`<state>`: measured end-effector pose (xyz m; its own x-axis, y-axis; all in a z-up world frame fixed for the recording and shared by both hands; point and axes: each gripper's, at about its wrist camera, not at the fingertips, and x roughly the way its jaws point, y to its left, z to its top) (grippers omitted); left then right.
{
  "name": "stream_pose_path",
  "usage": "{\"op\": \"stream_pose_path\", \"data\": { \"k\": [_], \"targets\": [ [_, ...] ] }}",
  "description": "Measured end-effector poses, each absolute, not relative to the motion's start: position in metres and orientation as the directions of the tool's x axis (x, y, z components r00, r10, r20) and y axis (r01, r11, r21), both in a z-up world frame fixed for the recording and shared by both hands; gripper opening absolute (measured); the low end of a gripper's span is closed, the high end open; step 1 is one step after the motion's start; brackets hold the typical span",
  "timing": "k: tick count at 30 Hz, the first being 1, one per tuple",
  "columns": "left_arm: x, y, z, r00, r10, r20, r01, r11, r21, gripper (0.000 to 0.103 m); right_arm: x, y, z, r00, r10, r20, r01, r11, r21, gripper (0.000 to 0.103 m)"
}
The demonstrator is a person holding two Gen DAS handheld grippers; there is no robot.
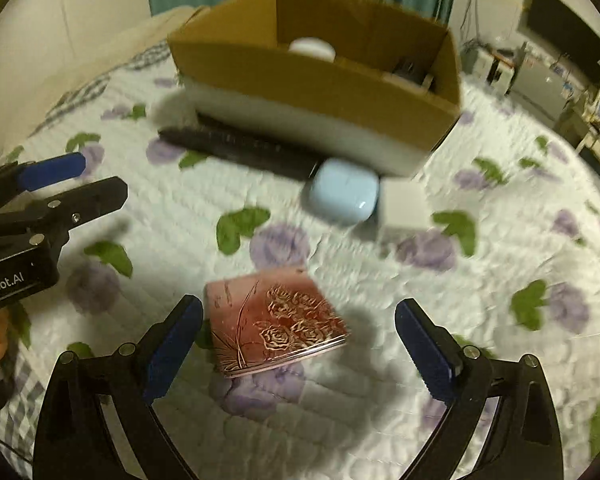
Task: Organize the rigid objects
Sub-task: 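Grasp the pink rose card case with the right gripper while the left reaches the blue earbud case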
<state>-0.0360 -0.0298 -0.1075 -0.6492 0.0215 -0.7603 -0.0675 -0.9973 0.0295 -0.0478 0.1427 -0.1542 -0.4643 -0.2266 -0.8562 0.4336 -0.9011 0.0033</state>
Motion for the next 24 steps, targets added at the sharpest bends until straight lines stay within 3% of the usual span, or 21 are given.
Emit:
{"op": "stream_pose_path", "data": {
  "k": [8, 10, 18, 24],
  "targets": [
    [-0.042, -0.031, -0.120, -0.622, 0.008, -0.783, -0.059, -0.998, 0.037, 0.071, -0.059, 0.136, -0.171, -0.418, -0.255, -0.872, 0.470, -0.882, 0.033, 0.096],
    [-0.042, -0.031, -0.120, -0.618, 0.005, -0.786, -0.058, -0.998, 0.039, 0.071, -0.057, 0.135, -0.173, -0.421, -0.260, -0.869, 0.482, -0.876, 0.029, 0.077],
    [-0.048, -0.017, -0.112, -0.616, 0.012, -0.788, -0.066, -0.997, 0.036, 0.071, -0.046, 0.165, -0.134, -0.551, -0.254, -0.795, 0.423, -0.906, -0.004, 0.072],
    [-0.067, 0.022, -0.107, -0.626, 0.073, -0.776, -0.121, -0.993, 0.003, 0.071, -0.072, 0.229, -0.103, -0.647, -0.177, -0.741, 0.247, -0.969, 0.016, 0.071]
  ]
}}
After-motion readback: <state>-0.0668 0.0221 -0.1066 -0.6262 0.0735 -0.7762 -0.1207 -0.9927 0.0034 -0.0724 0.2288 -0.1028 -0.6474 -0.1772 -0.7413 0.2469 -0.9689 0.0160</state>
